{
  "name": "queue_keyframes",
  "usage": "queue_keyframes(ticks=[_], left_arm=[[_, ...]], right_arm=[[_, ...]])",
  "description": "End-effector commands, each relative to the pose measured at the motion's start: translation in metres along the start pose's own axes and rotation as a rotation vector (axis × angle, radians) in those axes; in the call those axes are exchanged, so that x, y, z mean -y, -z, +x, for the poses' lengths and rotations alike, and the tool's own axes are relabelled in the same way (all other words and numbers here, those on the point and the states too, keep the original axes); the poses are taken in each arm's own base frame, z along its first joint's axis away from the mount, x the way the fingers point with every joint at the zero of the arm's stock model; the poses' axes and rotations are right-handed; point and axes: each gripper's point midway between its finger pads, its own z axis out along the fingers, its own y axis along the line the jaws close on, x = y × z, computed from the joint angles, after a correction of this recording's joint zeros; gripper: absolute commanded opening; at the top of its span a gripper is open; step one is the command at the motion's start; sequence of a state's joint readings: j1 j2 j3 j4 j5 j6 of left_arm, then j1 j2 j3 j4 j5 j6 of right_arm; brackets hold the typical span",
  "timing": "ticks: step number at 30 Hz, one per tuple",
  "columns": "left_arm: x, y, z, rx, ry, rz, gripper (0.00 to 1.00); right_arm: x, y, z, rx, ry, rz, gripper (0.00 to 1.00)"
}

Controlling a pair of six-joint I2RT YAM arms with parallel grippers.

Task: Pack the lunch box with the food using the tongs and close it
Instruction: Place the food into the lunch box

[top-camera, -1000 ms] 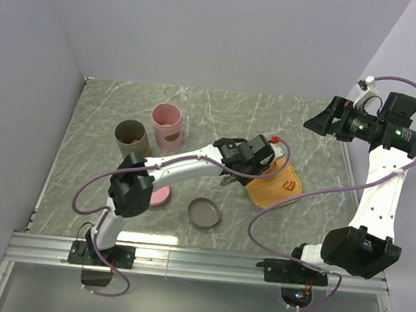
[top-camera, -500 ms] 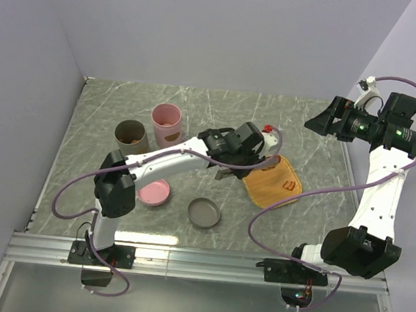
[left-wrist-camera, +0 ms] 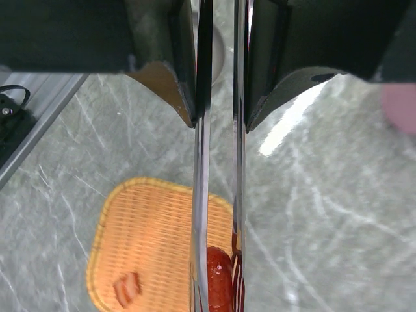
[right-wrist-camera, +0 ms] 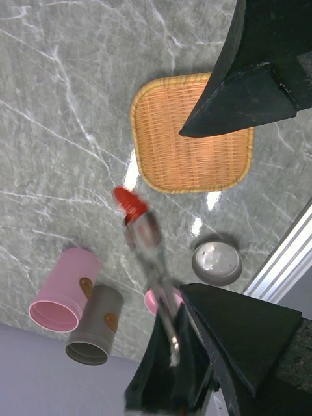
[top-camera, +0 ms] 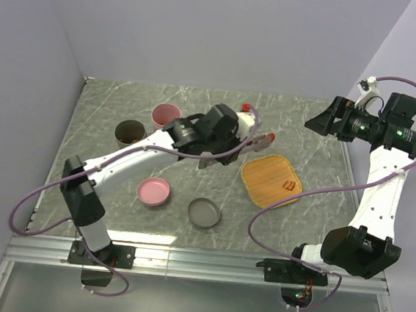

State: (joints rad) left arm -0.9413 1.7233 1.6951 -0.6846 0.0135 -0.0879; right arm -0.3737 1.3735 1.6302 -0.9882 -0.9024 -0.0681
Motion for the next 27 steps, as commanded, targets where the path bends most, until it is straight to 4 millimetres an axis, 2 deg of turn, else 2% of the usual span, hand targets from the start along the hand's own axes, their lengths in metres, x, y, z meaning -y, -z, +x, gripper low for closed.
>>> queue_keyframes(ticks=[1,3,4,6,7,8,10,11,12,13,15,16,17,18,21,24,27], left_arm=[[-0.025,0.050,-0.041,0.174,0.010,-0.047,0.00],[-0.046,0.062,-0.041,0.187,0.031,-0.086,0.00],[-0.064,0.074,-0.040,0.202,0.053,-0.120,0.00],[-0.083,0.087,-0.038,0.218,0.077,-0.153,0.00],[-0.090,0.098,-0.035,0.234,0.086,-0.168,0.00],[-0.106,0.108,-0.033,0.250,0.105,-0.201,0.00],[-0.118,0.132,-0.028,0.293,0.110,-0.238,0.00],[-0.134,0.144,-0.025,0.317,0.131,-0.279,0.00],[-0.141,0.154,-0.022,0.331,0.148,-0.297,0.00],[-0.158,0.171,-0.012,0.348,0.182,-0.344,0.00],[-0.169,0.186,0.002,0.356,0.212,-0.380,0.00],[-0.177,0.201,0.014,0.368,0.229,-0.421,0.00],[-0.181,0.207,0.023,0.361,0.233,-0.450,0.00],[-0.181,0.223,0.027,0.385,0.229,-0.477,0.00],[-0.189,0.241,0.061,0.346,0.207,-0.582,0.00],[-0.188,0.259,0.080,0.333,0.187,-0.649,0.00],[-0.192,0.266,0.105,0.285,0.189,-0.715,0.00]], right_arm=[[-0.006,0.005,-0.008,0.034,0.028,-0.011,1.00],[-0.004,0.005,-0.007,0.030,0.026,-0.005,1.00],[-0.004,0.004,-0.007,0.027,0.026,-0.004,1.00],[-0.004,0.005,-0.007,0.027,0.026,-0.006,1.00],[-0.003,0.005,-0.006,0.026,0.023,-0.003,1.00],[-0.003,0.005,-0.006,0.026,0.023,-0.003,1.00],[-0.005,0.005,-0.007,0.026,0.028,-0.006,1.00],[-0.005,0.005,-0.007,0.026,0.028,-0.004,1.00],[-0.005,0.005,-0.007,0.025,0.030,-0.007,1.00],[-0.005,0.005,-0.006,0.025,0.029,-0.008,1.00],[-0.005,0.005,-0.006,0.026,0.028,-0.008,1.00],[-0.005,0.004,-0.005,0.024,0.026,-0.011,1.00],[-0.004,0.004,-0.005,0.023,0.026,-0.011,1.00],[-0.005,0.005,-0.005,0.022,0.025,-0.011,1.00],[-0.006,0.005,-0.006,0.020,0.026,-0.013,1.00],[-0.007,0.006,-0.007,0.024,0.029,-0.014,1.00],[-0.009,0.007,-0.007,0.026,0.030,-0.016,1.00]])
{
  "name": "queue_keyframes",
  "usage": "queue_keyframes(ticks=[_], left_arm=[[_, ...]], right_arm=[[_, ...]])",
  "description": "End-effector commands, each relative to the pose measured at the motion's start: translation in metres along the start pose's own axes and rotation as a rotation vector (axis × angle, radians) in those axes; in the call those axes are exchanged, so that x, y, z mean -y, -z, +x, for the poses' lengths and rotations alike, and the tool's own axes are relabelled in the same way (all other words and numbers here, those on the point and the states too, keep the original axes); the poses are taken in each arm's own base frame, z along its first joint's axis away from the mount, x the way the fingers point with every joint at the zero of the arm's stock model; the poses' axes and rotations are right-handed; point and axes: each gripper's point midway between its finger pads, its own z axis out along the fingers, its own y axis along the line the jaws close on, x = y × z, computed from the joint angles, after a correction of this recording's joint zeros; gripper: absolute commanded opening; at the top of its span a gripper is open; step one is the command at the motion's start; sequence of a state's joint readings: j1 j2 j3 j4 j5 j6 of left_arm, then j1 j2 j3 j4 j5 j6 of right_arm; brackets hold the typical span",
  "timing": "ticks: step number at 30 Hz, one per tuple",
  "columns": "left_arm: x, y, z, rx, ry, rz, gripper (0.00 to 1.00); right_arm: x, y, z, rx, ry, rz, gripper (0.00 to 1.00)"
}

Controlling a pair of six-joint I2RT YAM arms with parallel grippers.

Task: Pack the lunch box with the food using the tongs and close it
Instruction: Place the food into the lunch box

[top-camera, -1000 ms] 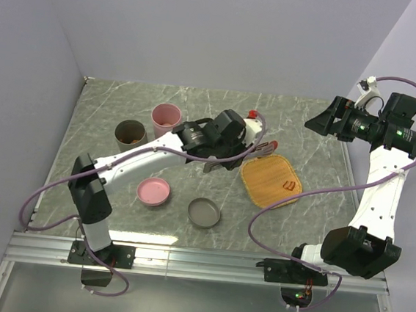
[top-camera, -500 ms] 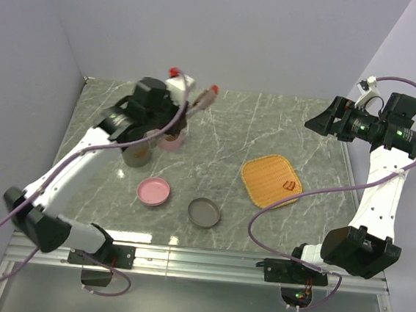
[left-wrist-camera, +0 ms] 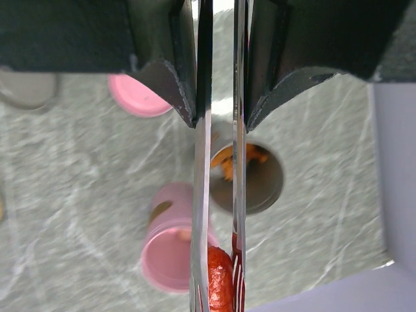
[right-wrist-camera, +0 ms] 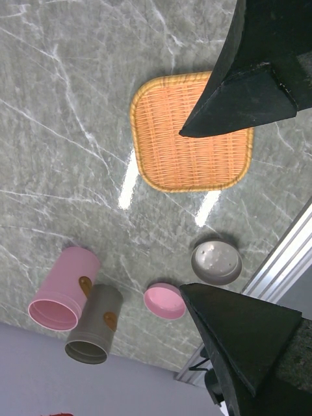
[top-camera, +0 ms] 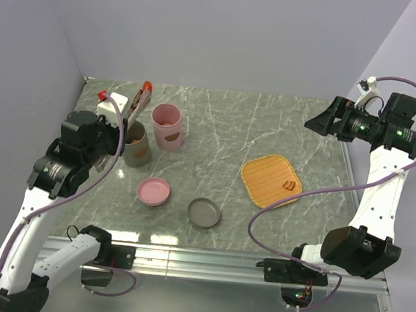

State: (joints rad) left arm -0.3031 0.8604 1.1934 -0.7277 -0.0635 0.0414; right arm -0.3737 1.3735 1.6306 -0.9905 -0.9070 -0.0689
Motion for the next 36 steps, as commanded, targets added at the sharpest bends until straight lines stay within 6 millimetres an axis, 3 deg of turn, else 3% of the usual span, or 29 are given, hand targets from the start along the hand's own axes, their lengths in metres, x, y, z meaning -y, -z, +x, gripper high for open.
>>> queue_keyframes(ticks=[1,11,15,32,36], left_arm=[[-0.026,0.011,0.011,-0.009,-0.053,-0.123,0.00],[-0.045,0.028,0.048,-0.107,-0.074,-0.217,0.00],[-0.045,0.018,0.062,-0.153,-0.079,-0.212,0.00],[-0.039,-0.032,0.087,-0.300,-0.048,-0.186,0.00],[-0.040,-0.033,0.094,-0.325,-0.046,-0.194,0.09]], right_arm=[[-0.008,0.007,-0.006,0.027,0.031,-0.012,1.00],[-0.010,0.009,-0.006,0.034,0.034,-0.007,1.00],[-0.010,0.008,-0.007,0.035,0.034,-0.010,1.00],[-0.006,0.007,-0.008,0.026,0.037,0.002,1.00],[-0.006,0.007,-0.009,0.028,0.036,0.002,1.00]])
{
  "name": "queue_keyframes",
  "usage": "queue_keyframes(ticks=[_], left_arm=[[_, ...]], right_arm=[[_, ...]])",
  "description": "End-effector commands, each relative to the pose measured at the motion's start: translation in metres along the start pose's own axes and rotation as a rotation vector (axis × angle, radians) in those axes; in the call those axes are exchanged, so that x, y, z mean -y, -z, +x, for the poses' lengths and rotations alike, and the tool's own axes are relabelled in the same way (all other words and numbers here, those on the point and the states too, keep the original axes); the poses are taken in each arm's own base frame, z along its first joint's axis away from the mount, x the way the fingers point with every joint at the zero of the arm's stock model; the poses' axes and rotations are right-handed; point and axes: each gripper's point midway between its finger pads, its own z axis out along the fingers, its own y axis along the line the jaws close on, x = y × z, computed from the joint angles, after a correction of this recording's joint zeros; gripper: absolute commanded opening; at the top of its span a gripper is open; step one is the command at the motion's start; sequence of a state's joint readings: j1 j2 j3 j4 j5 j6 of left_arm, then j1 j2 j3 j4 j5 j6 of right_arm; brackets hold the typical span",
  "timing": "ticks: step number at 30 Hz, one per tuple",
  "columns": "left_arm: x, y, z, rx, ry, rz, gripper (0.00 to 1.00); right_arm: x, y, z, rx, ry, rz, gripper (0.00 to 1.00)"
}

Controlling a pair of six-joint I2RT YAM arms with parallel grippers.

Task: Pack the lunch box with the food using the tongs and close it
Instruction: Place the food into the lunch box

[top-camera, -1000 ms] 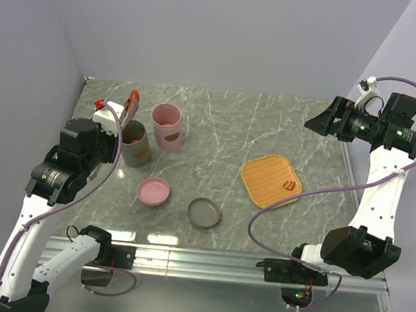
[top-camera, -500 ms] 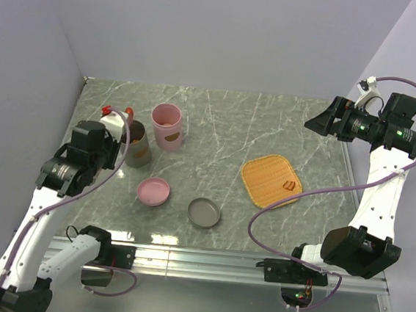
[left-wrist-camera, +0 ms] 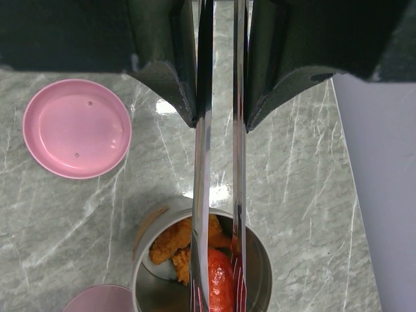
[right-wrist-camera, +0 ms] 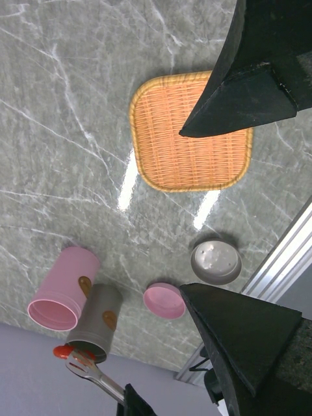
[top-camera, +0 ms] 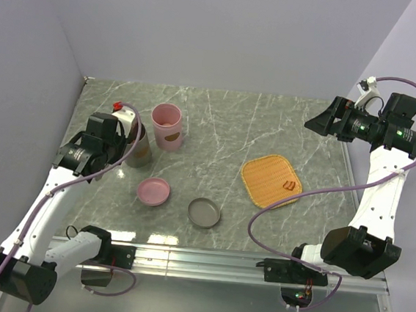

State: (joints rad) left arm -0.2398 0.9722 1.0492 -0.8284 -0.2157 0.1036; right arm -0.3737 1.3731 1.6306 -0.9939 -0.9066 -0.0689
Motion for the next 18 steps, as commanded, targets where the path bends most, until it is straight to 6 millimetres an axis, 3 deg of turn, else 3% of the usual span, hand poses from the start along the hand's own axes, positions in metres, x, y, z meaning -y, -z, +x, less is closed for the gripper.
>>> queue_keyframes(ticks=[1,18], left_arm=[[-0.004,-0.001,-0.011,0.048,0.041,-0.020,0.11],[0.001,0.012,0.005,0.027,0.056,0.008,0.13]], right_arm=[[-0.006,0.007,-0.010,0.030,0.037,0.000,1.00],[-0.008,0.009,-0.008,0.035,0.043,0.003,1.00]])
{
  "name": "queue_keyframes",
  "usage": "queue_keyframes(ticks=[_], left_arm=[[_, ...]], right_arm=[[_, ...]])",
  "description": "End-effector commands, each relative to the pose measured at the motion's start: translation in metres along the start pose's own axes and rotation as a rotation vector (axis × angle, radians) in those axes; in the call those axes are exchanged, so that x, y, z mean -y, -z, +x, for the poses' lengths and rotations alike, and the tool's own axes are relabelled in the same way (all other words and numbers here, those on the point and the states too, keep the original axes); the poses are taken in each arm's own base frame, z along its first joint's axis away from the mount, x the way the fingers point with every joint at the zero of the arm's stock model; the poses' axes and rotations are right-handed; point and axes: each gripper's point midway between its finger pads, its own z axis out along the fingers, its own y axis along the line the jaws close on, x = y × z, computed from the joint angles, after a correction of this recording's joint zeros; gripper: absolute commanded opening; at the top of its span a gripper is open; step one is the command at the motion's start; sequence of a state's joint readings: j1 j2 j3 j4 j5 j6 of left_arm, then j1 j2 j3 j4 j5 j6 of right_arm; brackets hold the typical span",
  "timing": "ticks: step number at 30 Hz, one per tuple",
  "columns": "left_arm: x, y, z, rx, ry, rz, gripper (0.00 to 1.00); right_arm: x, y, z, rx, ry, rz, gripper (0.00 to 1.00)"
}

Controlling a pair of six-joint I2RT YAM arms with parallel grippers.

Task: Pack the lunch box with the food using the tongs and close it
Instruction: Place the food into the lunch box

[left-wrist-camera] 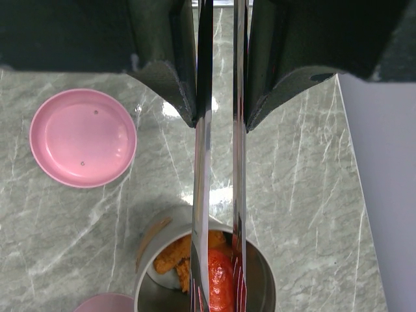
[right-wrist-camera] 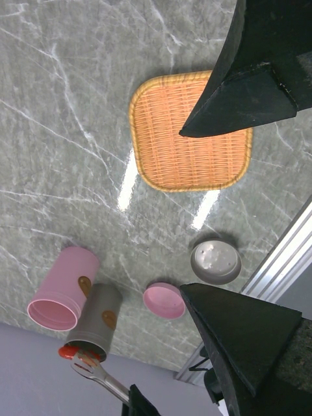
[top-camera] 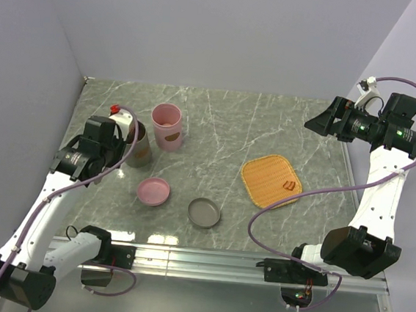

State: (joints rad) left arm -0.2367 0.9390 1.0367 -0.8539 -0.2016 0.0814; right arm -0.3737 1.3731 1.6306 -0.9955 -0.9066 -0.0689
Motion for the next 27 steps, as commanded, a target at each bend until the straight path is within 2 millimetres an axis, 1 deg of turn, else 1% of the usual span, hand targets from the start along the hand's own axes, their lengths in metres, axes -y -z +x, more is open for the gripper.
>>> queue_keyframes(ticks=[1,7,10,11,13,14,16,17,22,27], left_arm=[[-0.001,0.006,-0.002,0.028,0.031,-0.004,0.13],[-0.001,0.005,-0.002,0.028,0.029,-0.001,0.15],[0.000,0.004,-0.002,0.025,0.032,0.002,0.25],[0.000,0.004,-0.004,0.030,0.031,0.003,0.32],[0.000,0.005,-0.006,0.033,0.038,0.005,0.35],[0.001,0.006,-0.007,0.035,0.039,0.008,0.39],[0.001,0.007,-0.008,0.035,0.041,0.012,0.41],[0.001,0.008,-0.010,0.040,0.043,0.015,0.43],[-0.001,0.015,-0.018,0.067,0.050,0.017,0.46],[-0.003,0.026,-0.035,0.116,0.056,0.030,0.48]], right_arm=[[-0.008,0.009,-0.007,0.032,0.041,0.000,1.00],[-0.010,0.010,-0.009,0.038,0.048,-0.001,1.00],[-0.009,0.009,-0.007,0.035,0.043,0.002,1.00],[-0.009,0.009,-0.007,0.034,0.042,0.000,1.00],[-0.009,0.009,-0.007,0.034,0.043,0.000,1.00],[-0.009,0.009,-0.008,0.034,0.045,-0.001,1.00],[-0.008,0.009,-0.008,0.035,0.043,0.000,1.00],[-0.009,0.009,-0.007,0.033,0.042,-0.003,1.00],[-0.008,0.008,-0.008,0.031,0.040,-0.003,1.00],[-0.008,0.009,-0.009,0.034,0.039,-0.003,1.00]])
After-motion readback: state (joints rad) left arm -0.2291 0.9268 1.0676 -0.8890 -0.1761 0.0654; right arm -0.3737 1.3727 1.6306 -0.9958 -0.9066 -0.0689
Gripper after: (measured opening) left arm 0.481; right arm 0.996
